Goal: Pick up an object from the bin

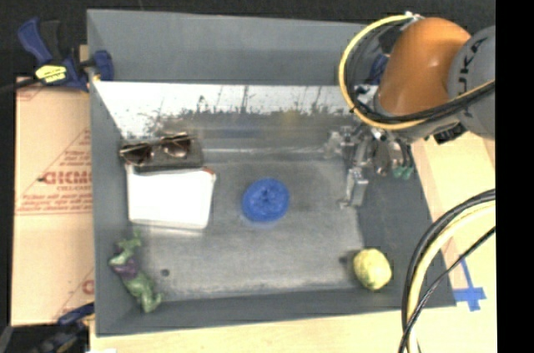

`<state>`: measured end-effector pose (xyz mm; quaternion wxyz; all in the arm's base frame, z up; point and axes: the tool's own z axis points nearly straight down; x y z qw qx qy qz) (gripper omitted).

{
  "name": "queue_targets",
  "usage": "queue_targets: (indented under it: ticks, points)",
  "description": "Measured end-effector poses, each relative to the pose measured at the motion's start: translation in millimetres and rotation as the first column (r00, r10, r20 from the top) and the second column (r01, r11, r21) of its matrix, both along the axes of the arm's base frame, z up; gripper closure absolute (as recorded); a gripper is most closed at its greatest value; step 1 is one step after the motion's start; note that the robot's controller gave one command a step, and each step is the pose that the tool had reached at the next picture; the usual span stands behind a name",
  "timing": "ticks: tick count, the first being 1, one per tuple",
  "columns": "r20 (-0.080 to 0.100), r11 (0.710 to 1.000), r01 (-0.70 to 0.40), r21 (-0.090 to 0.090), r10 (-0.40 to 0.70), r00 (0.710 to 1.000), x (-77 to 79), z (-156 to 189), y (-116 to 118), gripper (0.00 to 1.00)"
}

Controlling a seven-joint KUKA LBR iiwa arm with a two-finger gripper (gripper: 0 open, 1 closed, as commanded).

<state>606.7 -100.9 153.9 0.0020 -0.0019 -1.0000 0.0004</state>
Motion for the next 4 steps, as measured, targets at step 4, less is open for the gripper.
queue_targets:
  ticks: [4]
  points:
    - [-0.002,0.992,-0.129,0.004,0.129,0.992,-7.7,-54.0,127.0,0.0]
